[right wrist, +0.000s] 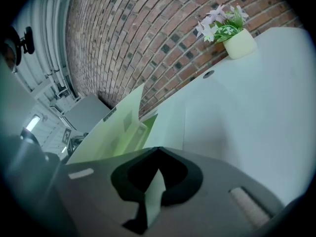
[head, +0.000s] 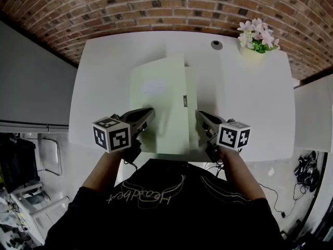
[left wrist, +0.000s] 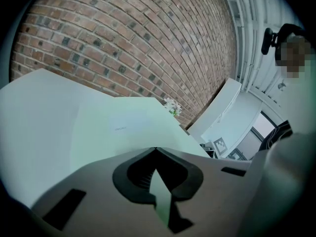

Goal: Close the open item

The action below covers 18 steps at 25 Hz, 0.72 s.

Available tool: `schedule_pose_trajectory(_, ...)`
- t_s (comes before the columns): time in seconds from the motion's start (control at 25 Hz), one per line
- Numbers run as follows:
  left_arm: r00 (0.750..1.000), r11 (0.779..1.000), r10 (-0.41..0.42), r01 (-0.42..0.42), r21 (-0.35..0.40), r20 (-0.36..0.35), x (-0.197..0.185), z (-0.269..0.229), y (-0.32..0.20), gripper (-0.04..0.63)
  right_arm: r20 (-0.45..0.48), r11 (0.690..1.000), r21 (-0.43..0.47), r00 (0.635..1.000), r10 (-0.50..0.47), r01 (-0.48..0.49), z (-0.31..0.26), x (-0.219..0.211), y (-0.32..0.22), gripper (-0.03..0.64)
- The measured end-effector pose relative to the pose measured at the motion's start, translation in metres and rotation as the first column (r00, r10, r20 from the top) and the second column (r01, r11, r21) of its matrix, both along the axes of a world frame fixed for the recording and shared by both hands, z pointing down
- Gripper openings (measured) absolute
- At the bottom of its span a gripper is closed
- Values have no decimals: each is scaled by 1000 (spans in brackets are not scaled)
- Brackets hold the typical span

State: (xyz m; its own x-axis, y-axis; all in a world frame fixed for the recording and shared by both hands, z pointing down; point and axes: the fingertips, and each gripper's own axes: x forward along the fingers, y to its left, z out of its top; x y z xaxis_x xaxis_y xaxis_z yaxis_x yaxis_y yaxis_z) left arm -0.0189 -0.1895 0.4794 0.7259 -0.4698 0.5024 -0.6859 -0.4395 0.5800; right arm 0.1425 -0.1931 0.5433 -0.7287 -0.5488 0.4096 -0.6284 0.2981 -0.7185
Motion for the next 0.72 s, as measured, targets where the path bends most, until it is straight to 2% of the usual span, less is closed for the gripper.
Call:
schedule_pose_trajectory(0.08, 1000, 1000, 6, -6, -5, 0, 1, 2, 0, 2, -13, 1000, 5, 1000, 4, -4, 0, 1, -1, 3)
schedule_pose_trajectory(0.24, 1000, 1000, 15, -15, -15, 9, 3, 6, -1, 2, 22, 1000, -6, 1000, 5, -5, -1, -2, -1, 3)
schedule_pose_trajectory(0.4, 1000, 1000, 18, -18, -20, 17, 3, 10, -3, 2, 5, 1000, -4, 1000, 13, -13, -1, 0, -3, 3)
schedule_pose_trajectory(0.72, 997, 1000, 25, -24, -19, 68, 2, 18, -10, 2, 15, 1000, -3, 1000, 13, -13, 0, -2, -7, 3)
